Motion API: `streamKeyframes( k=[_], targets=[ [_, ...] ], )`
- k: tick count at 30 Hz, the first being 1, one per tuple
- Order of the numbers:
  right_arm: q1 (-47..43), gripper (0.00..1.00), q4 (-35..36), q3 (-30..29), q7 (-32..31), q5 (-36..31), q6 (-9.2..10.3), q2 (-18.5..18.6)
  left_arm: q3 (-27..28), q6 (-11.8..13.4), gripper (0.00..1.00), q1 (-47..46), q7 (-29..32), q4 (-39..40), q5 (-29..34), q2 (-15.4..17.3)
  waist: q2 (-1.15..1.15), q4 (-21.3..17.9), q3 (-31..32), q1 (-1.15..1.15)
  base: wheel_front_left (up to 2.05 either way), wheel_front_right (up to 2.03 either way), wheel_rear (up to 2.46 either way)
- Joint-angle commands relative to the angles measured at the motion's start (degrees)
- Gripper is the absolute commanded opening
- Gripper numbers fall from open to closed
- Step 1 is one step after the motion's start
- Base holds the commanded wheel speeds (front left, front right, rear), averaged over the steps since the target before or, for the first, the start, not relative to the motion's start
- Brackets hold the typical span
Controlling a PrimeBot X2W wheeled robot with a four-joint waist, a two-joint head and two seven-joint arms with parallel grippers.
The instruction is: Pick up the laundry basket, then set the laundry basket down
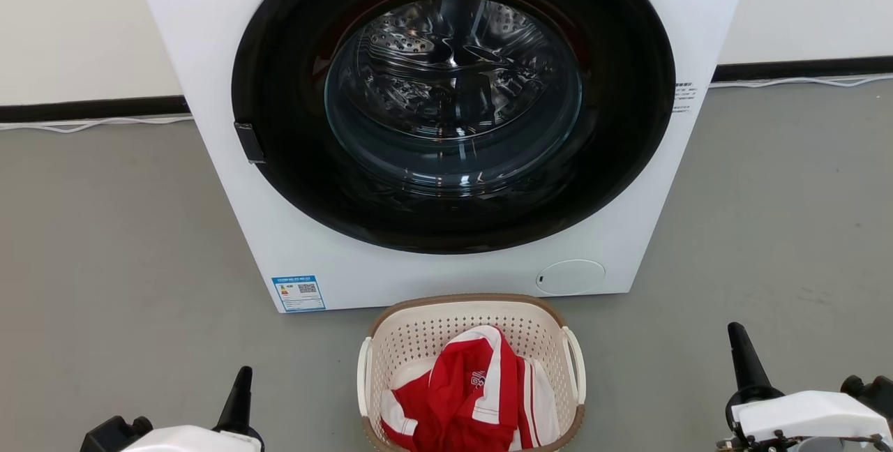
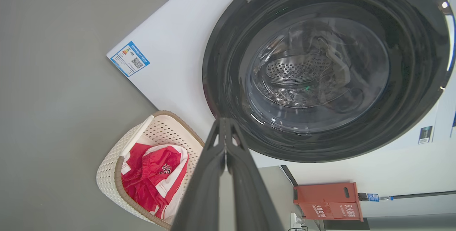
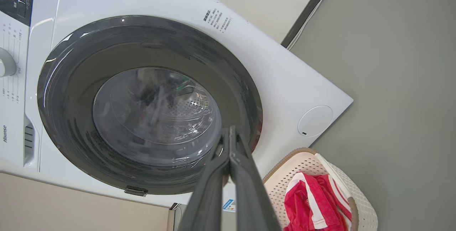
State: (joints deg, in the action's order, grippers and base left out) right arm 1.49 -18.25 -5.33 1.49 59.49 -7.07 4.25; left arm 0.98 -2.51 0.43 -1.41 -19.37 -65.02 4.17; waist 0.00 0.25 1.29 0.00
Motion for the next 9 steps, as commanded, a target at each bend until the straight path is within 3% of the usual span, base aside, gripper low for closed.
streamKeyframes(
  k=[1,9],
  targets=[
    [2.75,0.00,1.93,0.59,-0.69,1.81,-0.28,0.27,1.57,-0.64,0.00,-3.75,0.52,1.89,-1.65,0.49,0.00,-0.01,-0.04,0.00,0.00,0.00,0.00],
    [3.10,0.00,2.35,0.26,-2.02,7.40,-0.30,-0.03,2.29,-1.43,0.00,-4.27,1.86,2.51,-6.27,0.16,0.00,-0.05,-0.30,0.00,0.00,0.00,0.00]
  ],
)
